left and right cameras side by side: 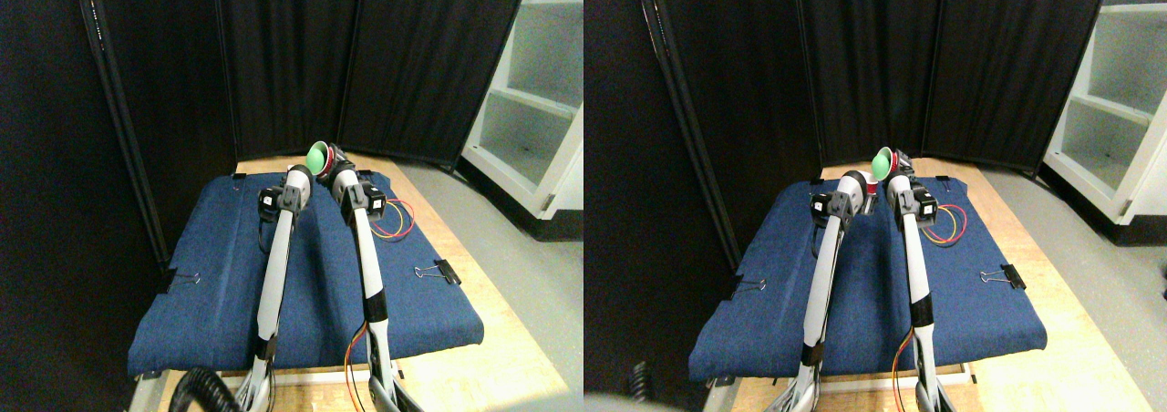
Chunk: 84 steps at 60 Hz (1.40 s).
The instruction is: Pour (bimanual)
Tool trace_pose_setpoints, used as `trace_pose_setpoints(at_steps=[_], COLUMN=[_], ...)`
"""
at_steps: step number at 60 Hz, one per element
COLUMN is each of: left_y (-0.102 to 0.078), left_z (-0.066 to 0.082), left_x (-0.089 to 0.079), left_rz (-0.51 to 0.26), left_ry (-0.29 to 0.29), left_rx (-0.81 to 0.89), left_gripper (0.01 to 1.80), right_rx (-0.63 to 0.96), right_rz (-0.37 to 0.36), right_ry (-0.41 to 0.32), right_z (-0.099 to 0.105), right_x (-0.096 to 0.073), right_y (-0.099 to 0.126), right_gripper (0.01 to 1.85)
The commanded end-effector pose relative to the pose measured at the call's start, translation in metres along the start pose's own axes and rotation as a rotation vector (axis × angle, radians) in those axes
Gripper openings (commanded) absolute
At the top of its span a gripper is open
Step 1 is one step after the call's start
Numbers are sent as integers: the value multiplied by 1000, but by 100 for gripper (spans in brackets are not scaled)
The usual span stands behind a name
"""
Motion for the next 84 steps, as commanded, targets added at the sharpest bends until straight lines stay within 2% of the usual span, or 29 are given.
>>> trace_pose_setpoints(at_steps=[1, 12, 30, 59, 66, 84], left_y=[-5, -5, -4, -3, -3, -4], left_z=[-2, -5, -5, -1, -1, -2], left_x=[-2, -3, -7, -4, -2, 2], left_rz=[-32, -28, -26, -21, -23, -21], left_ry=[15, 15, 14, 9, 9, 6], left_rx=[-4, -29, -20, -34, -37, -36], left_gripper=[33, 33, 33, 33, 33, 33], right_rx=[-49, -87, -131, -298, -399, -528], right_rz=[51, 37, 42, 128, 202, 257], right_ry=[-28, -42, -40, -76, -104, -135], right_z=[3, 7, 7, 1, 1, 1], right_x=[-2, -5, 1, 10, 11, 8], right_y=[11, 17, 17, 17, 16, 17], right_gripper=[38, 39, 41, 40, 39, 44])
